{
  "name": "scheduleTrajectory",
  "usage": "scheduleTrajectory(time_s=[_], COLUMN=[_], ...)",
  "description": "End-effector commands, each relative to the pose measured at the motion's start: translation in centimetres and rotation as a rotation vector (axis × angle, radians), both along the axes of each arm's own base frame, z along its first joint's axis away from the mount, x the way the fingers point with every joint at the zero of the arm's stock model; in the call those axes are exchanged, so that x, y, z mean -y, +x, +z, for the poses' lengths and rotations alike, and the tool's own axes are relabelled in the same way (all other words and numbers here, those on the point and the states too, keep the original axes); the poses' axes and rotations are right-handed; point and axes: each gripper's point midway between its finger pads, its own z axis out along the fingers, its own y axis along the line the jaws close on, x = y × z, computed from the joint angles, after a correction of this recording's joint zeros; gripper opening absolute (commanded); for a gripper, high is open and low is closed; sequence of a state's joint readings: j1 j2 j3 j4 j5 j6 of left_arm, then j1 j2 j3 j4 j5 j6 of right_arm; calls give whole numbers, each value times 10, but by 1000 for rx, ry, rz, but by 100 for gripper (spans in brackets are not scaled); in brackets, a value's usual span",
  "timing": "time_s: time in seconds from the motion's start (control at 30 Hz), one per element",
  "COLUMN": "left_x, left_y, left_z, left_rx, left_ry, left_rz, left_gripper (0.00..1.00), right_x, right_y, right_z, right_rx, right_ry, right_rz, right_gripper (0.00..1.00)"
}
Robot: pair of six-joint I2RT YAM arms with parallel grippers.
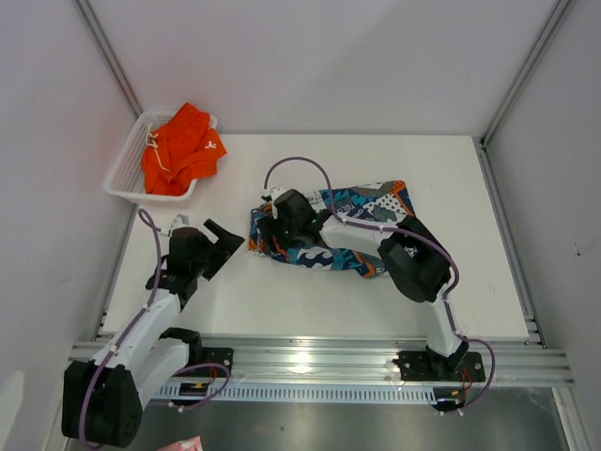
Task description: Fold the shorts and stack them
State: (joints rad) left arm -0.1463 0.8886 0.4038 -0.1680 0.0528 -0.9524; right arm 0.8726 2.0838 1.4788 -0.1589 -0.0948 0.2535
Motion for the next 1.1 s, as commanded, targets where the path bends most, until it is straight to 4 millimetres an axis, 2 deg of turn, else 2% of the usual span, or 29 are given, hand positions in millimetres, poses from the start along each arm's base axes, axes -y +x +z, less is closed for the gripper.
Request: scheduleTrajectory(time_s=[0.0, 0.13, 0.2, 0.3, 0.33, 0.37, 0.43, 0.47, 0.63, 0.7, 0.8, 0.83, 0.87, 0.93, 1.0, 1.03, 1.07], left_x=[-10, -14, -16, -18, -18, -19, -20, -20, -22, -23, -23, -23, -22, -21, -17, -16, -11], left_y=[5, -3, -5, -6, -6, -6, -6, -7, -7, -7, -7, -6, -7, -5, -3, -3, 0], left_z=[22, 33, 35, 37, 39, 40, 39, 38, 34, 30, 26, 24, 20, 17, 15, 9, 10], left_rx=[87, 115, 112, 111, 114, 115, 110, 109, 97, 89, 84, 82, 77, 71, 76, 59, 76], left_ry=[0, 11, 16, 24, 25, 26, 27, 29, 45, 48, 50, 49, 46, 41, 30, 28, 13], left_rz=[58, 59, 62, 60, 63, 63, 66, 65, 63, 63, 62, 62, 63, 59, 43, 34, 16], left_gripper=[99, 99, 99, 99, 99, 99, 99, 99, 99, 99, 99, 99, 99, 99, 99, 99, 99], right_x=[-13, -17, -16, -18, -23, -20, -22, -22, -19, -13, -8, -8, -9, -7, -3, -8, -10], right_y=[1, -9, -6, -5, -1, -2, 2, 2, 3, 4, -1, 1, -3, -3, -9, -8, -9], right_z=[7, 7, 7, 1, 5, -7, -12, -24, -43, -55, -64, -64, -64, -61, -62, -52, -49], right_rx=[79, 182, 238, 234, 239, 226, 223, 209, 208, 196, 162, 158, 145, 151, 133, 137, 129], right_ry=[-23, -63, -78, -108, -105, -141, -156, -177, -236, -273, -274, -259, -243, -214, -193, -143, -116], right_rz=[-12, -6, -8, 3, -1, -1, -8, -3, 3, 0, 11, 13, 23, 22, 30, 43, 50], right_gripper=[77, 77, 79, 79, 80, 80, 80, 80, 79, 72, 54, 46, 32, 23, 9, 3, 2])
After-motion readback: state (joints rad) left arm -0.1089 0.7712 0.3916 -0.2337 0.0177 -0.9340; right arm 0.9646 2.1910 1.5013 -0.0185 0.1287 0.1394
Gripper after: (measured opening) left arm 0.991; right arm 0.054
